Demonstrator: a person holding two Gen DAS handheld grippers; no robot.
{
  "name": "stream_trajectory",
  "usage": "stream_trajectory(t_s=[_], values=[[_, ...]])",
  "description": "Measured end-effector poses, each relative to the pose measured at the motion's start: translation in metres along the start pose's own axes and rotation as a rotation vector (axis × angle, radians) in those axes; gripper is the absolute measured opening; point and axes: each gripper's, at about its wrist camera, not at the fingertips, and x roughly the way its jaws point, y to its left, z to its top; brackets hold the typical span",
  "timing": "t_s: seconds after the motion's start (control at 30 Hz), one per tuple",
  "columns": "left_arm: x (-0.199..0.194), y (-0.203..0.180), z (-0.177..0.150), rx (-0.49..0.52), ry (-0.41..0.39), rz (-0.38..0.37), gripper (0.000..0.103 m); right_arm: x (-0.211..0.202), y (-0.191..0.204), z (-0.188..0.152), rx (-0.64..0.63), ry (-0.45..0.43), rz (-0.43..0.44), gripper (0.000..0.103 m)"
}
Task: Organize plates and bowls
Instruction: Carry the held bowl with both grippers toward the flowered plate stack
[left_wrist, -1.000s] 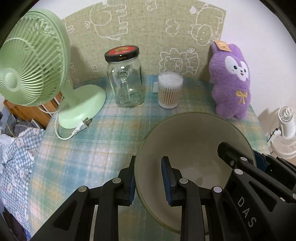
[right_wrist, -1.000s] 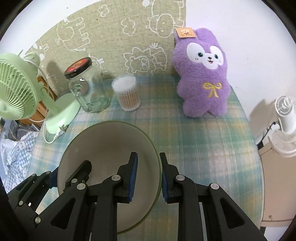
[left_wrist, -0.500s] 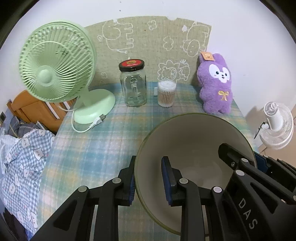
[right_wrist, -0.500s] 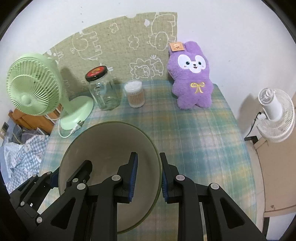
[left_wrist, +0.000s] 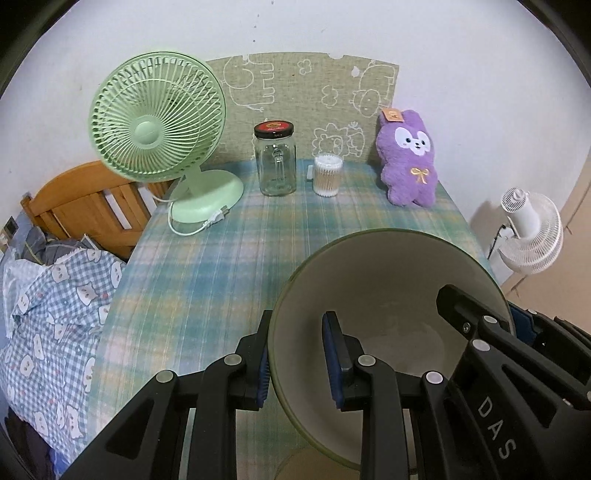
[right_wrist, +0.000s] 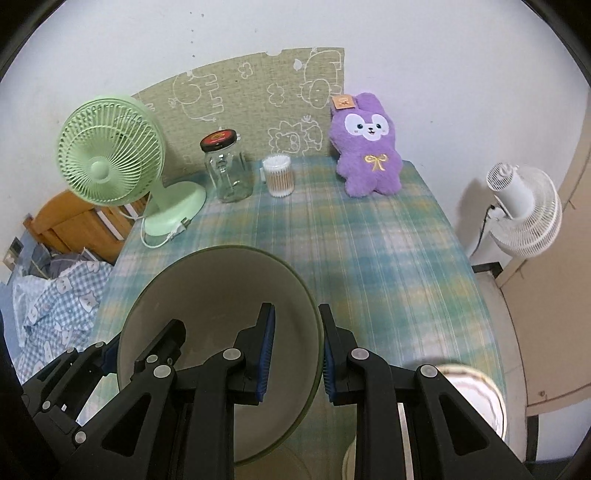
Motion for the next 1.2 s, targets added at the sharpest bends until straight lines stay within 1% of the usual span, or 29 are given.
stream_trajectory(t_s=[0.23,0.33,0.43,0.77,0.93,1.2], values=[[-0.022,0.006,-0.03,0.019,-0.012,-0.024,0.023,-0.026,0.004,-0.032,0.009,-0.02,-0.019,0.026],[-0.025,0.008,-0.044,0.011,0.004,-0.048,0.023,-0.033,0.006,-0.047,0.01,-0.017,-0.033,0.026],[-0.026,0.008,-0.056,0.014,0.014,-0.053,0.023,-0.035,0.005,-0.061,0.017,-0.005,-0.039,0.026],[-0.02,0.005,-0.088,0.057,0.052,-0.055,0.023,-0.026,0.002,-0.095,0.05,0.058,-0.056,0.026],[-0.016,0.005,-0.096,0.072,0.071,-0.051,0.023,-0.02,0.001,-0.105,0.065,0.081,-0.054,0.026],[-0.013,0.005,-0.105,0.124,0.092,-0.015,0.022,-0.008,-0.001,-0.117,0.104,0.126,-0.028,0.026]])
